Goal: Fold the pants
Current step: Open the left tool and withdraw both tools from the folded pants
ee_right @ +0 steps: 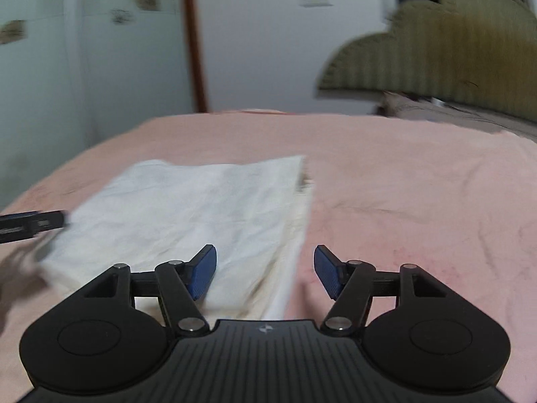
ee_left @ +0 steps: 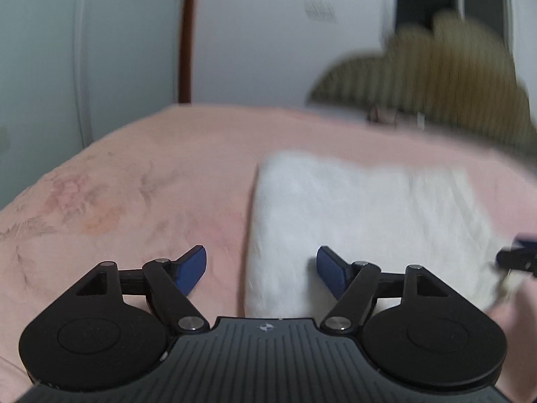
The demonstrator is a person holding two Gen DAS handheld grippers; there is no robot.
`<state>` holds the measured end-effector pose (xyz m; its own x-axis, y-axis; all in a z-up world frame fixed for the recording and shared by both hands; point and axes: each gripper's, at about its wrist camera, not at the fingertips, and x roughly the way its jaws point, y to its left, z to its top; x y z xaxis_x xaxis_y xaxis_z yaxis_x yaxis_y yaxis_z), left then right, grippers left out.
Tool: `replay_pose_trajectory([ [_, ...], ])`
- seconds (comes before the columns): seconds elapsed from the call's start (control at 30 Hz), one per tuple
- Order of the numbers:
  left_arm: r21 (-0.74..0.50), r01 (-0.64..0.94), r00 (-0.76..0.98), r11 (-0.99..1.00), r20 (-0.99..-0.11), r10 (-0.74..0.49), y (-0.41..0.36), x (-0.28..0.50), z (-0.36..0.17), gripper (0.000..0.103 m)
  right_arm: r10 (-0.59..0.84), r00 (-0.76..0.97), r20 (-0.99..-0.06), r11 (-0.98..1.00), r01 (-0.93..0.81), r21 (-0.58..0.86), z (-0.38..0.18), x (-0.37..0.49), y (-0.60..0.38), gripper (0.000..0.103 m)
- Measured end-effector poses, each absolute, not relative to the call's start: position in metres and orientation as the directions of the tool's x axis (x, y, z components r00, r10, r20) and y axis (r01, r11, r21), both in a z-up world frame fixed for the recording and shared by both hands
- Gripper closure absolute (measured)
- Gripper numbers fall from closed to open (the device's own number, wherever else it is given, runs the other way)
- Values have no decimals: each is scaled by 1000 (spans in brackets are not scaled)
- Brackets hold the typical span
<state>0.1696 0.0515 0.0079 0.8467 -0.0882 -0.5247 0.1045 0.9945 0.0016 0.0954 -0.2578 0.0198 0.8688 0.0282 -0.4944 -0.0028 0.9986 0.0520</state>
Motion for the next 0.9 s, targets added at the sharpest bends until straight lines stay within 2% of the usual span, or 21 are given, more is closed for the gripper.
replay_pose_trajectory([
  [0.07,48,101,863,994,-501,-64,48,159,8,26,-5,842,-539,1000,-3,-13,10,94,-251,35],
  [0.17,13,96,876,995,-476,-78,53,129,22,26,0,847,-531,991,70,112,12,78,-259,34],
  [0.23,-6,137,871,991,-475,-124,51,107,24,14,-7,862,-507,990,78,118,16,59,-251,34],
  [0.3,-11,158,861,987,-487,-143,44,91,22,9,10,878,-479,995,40,94,17,37,-234,34],
  [0.47,-45,192,826,980,-532,-186,27,74,8,9,48,869,-492,996,-3,92,5,8,-201,34],
  [0.67,-22,158,815,987,-562,-144,22,74,-3,8,51,845,-532,995,3,99,-5,6,-190,34],
  [0.8,-20,117,816,993,-568,-107,27,76,-8,3,42,846,-531,996,8,91,-6,6,-189,22],
  [0.9,-12,96,798,995,-596,-84,28,80,-14,2,49,836,-547,994,11,106,-11,7,-191,21],
])
